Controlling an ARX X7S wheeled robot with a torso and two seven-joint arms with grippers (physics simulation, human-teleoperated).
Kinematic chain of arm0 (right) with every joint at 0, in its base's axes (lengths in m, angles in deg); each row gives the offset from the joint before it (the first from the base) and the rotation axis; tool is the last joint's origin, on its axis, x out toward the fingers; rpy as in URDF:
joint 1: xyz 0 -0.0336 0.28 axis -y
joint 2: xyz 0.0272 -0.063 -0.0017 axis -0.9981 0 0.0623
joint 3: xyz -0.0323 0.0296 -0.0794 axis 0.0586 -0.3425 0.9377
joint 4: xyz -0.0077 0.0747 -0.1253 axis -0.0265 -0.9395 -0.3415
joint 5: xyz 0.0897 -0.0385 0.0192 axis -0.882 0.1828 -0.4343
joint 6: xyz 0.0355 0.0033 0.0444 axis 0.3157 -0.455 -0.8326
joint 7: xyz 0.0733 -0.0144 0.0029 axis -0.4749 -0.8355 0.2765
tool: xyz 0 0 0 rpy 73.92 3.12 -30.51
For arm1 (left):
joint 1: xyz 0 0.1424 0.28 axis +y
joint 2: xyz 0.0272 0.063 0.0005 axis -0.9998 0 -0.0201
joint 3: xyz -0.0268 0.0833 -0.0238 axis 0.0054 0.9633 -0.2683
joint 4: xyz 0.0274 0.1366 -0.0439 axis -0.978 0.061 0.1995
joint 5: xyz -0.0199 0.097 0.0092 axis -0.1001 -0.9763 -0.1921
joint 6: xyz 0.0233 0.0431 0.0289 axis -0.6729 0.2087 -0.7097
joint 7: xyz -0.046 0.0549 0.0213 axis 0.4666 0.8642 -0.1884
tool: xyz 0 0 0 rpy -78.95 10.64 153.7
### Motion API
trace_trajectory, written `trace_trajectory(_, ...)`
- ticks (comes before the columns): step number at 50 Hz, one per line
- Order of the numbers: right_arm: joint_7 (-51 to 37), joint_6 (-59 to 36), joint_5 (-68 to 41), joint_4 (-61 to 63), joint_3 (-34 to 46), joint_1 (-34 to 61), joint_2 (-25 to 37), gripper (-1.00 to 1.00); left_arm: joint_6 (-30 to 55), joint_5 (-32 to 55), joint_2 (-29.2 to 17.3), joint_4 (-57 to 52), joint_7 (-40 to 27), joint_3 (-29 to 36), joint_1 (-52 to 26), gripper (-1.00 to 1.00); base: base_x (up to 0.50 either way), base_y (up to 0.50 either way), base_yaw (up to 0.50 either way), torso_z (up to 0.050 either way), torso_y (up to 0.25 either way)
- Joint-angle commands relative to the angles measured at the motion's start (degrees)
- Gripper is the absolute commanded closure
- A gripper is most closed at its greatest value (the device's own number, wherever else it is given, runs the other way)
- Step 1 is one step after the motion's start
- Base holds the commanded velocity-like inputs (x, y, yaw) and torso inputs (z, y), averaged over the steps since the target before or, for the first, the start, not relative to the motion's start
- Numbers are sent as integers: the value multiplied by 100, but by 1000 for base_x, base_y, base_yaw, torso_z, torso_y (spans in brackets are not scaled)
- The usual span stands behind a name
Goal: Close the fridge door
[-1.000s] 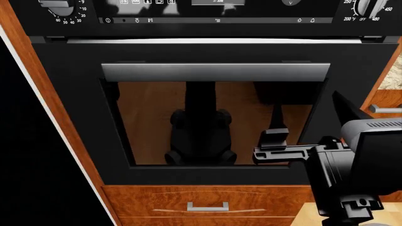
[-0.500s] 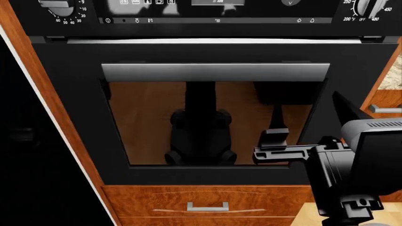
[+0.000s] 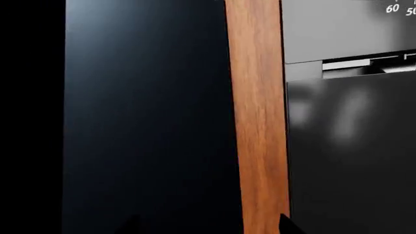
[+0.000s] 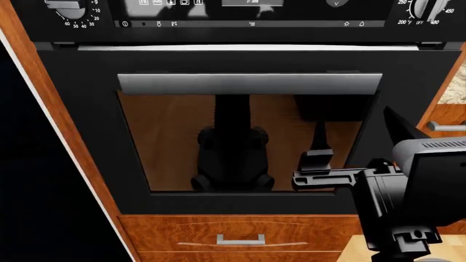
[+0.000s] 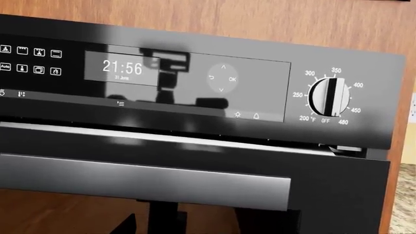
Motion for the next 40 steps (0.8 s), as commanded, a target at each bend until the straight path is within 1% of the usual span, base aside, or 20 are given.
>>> trace_trajectory(1, 34, 47, 71, -30, 45, -35, 1, -100, -37, -281, -78, 1118, -274, 269, -902, -100, 11, 3, -4, 0, 0)
trace_trajectory(10, 33, 83, 57, -44, 42, -42, 30, -100, -490, -524, -55, 2049, -254, 509, -1524, -100, 5, 1, -2, 0, 0)
trace_trajectory(24, 15, 118, 57, -53, 60, -48, 52, -100, -892, -683, -113, 2853, -189, 634, -2005, -100, 0, 0, 0, 0, 0)
trace_trajectory(27, 2, 120, 50, -47, 64, -48, 59, -100, -926, -639, -150, 3156, 41, 712, -2191, -100, 0, 0, 0, 0, 0)
trace_trajectory(31, -8, 121, 49, -46, 75, -44, 62, -100, -1216, -639, -173, 3727, 420, 858, -2462, -100, 0, 0, 0, 0, 0)
trace_trajectory(40, 15, 155, 90, -62, 97, -71, 77, -100, -1590, -239, -172, 4402, 1613, 951, -2853, -100, 0, 0, 0, 0, 0)
